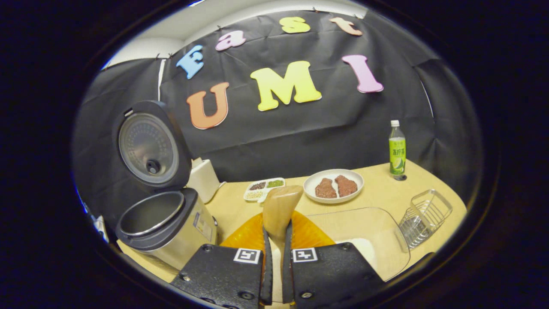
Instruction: Close the left gripper, press the button to open the rice cooker; take a wooden spoon from the chopstick holder with the right hand, scoop a spoonful of rice and pour it into the rice cooker, then put the wooden spoon back into the chopstick holder.
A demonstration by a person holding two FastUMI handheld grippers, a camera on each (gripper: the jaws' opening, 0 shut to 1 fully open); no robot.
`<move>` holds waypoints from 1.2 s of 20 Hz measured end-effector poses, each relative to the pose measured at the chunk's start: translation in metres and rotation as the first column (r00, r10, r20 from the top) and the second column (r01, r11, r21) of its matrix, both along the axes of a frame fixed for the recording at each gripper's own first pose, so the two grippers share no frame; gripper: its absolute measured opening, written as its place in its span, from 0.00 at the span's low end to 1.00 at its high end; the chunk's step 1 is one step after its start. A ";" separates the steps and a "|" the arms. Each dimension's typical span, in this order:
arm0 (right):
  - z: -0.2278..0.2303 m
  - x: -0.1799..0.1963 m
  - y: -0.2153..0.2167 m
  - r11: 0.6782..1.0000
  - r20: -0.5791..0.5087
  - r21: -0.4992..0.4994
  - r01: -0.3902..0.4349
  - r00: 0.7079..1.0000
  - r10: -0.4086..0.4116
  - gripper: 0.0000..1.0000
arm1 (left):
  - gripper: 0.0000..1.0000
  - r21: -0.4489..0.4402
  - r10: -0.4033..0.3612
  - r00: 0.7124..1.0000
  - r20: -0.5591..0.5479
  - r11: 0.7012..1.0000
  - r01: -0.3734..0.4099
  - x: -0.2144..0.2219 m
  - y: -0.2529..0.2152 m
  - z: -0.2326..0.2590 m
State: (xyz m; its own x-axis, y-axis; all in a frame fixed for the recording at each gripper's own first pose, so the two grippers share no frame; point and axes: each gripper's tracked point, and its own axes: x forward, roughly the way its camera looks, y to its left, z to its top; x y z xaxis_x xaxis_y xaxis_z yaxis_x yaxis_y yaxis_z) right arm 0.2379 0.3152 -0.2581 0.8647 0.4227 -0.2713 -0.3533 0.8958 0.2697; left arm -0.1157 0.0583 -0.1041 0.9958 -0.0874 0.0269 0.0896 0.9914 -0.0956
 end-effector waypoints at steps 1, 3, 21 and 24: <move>0.000 0.001 -0.004 0.999 -0.017 0.033 0.002 1.000 -0.001 0.14 | 0.94 -0.001 0.001 1.000 -0.009 1.000 -0.001 0.001 0.000 -0.004; -0.001 0.005 -0.016 0.993 -0.065 0.119 0.011 0.998 -0.003 0.14 | 0.94 0.016 0.003 1.000 -0.022 1.000 -0.003 0.003 0.000 -0.007; -0.001 0.020 -0.079 0.629 -0.356 0.738 0.246 0.933 0.053 0.13 | 0.94 0.098 0.049 0.999 -0.011 0.994 -0.048 0.003 -0.001 -0.007; 0.001 0.017 -0.094 0.607 -0.369 0.744 0.279 0.929 0.026 0.13 | 0.94 0.087 0.060 0.998 -0.012 0.994 -0.059 0.004 0.005 -0.007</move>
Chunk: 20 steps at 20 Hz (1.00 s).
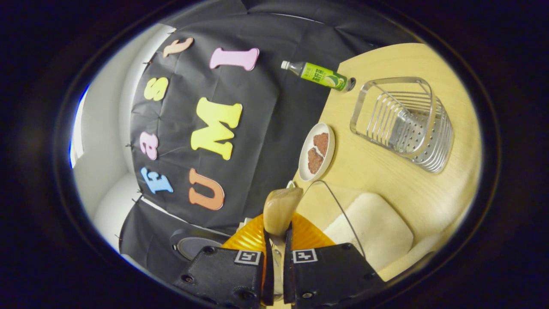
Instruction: Close the left gripper, press the button to open the rice cooker; take a wooden spoon from the chopstick holder with the right hand, scoop a spoonful of rice and pour it into the rice cooker, then put the wooden spoon back into the chopstick holder.
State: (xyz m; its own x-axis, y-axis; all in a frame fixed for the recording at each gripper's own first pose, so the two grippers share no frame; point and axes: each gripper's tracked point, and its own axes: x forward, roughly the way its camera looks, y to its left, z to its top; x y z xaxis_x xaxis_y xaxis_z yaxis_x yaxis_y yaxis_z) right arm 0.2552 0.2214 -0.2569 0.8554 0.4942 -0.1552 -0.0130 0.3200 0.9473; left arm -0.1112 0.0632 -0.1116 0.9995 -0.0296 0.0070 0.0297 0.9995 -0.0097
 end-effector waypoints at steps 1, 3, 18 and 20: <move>0.002 0.001 -0.005 1.000 -0.001 0.014 0.009 1.000 -0.009 0.13 | 0.94 -0.005 0.005 1.000 -0.001 1.000 -0.005 0.000 0.002 -0.002; 0.009 0.000 -0.011 0.998 -0.001 0.063 0.022 1.000 -0.022 0.13 | 0.94 -0.009 0.006 1.000 -0.005 1.000 -0.007 -0.002 0.005 -0.002; 0.094 -0.016 0.027 0.896 -0.003 0.444 0.026 1.000 -0.027 0.13 | 0.94 -0.038 -0.043 0.999 -0.001 0.998 0.043 -0.010 0.005 0.002; 0.103 -0.022 0.045 0.898 -0.001 0.440 0.006 1.000 -0.006 0.13 | 0.94 -0.022 -0.051 0.999 -0.004 0.998 0.051 -0.011 0.002 0.001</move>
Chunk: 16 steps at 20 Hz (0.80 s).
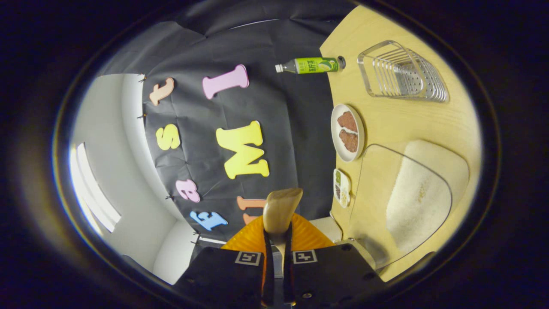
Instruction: Close the left gripper, press the button to open the rice cooker; take a wooden spoon from the chopstick holder with the right hand, scoop a spoonful of rice and pour it into the rice cooker, then put the wooden spoon back into the chopstick holder.
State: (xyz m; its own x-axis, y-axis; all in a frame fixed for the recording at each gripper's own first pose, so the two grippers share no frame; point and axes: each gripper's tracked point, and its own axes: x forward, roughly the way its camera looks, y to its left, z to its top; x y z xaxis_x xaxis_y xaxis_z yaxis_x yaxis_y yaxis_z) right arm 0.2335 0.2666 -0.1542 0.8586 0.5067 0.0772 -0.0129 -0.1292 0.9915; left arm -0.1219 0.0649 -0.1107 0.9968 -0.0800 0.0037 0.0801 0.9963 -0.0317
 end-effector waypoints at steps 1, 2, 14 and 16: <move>0.005 -0.003 0.010 1.000 0.002 -0.004 -0.014 1.000 0.014 0.13 | 0.94 0.007 -0.012 1.000 -0.006 1.000 0.012 0.000 -0.006 -0.002; 0.012 -0.004 0.021 1.000 0.009 -0.014 -0.027 1.000 0.027 0.13 | 0.94 0.013 -0.024 1.000 -0.004 1.000 0.024 -0.001 -0.011 -0.001; 0.070 -0.006 0.148 0.940 0.116 -0.335 -0.070 0.987 0.115 0.13 | 0.94 0.058 -0.034 0.999 -0.001 0.998 0.034 -0.007 -0.022 0.000; 0.069 -0.004 0.168 0.914 0.121 -0.398 -0.073 0.984 0.132 0.10 | 0.94 0.046 -0.022 1.000 -0.003 0.999 0.022 -0.005 -0.015 -0.001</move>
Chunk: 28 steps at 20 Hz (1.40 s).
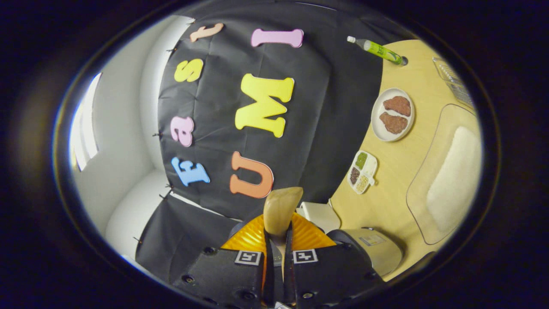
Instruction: Close the left gripper, press the button to open the rice cooker; take a wooden spoon from the chopstick holder with the right hand, scoop a spoonful of rice and pour it into the rice cooker, then put the wooden spoon back into the chopstick holder.
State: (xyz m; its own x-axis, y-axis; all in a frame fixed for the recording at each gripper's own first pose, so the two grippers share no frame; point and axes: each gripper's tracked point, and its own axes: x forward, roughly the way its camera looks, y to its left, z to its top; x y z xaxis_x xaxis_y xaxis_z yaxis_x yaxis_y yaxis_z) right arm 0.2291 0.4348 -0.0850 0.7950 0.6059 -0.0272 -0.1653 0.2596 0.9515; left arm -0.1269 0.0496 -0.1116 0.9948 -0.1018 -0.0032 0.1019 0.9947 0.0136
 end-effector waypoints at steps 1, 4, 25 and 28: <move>-0.001 0.000 0.010 0.999 0.012 -0.041 -0.004 1.000 0.005 0.10 | 0.94 -0.003 0.003 1.000 -0.002 1.000 -0.003 0.001 0.001 -0.001; 0.000 -0.001 0.033 0.989 0.056 -0.150 -0.009 0.998 0.018 0.13 | 0.94 0.001 0.019 1.000 -0.012 1.000 -0.019 0.005 0.005 -0.004; 0.053 -0.057 0.093 0.690 0.478 -0.711 0.136 0.813 0.332 0.14 | 0.94 0.017 0.026 1.000 -0.009 1.000 -0.026 -0.002 0.004 -0.001; 0.052 -0.067 0.104 0.636 0.505 -0.752 0.175 0.773 0.384 0.14 | 0.94 0.020 0.019 1.000 -0.006 1.000 -0.019 -0.002 0.002 0.000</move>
State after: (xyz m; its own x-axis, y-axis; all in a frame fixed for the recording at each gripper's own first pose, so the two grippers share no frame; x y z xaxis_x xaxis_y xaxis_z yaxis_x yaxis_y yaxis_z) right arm 0.1620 0.5386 -0.0331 0.7376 0.6721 -0.0660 -0.6621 0.7389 0.1252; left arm -0.1294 0.0514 -0.1118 0.9965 -0.0827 -0.0116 0.0830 0.9960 0.0332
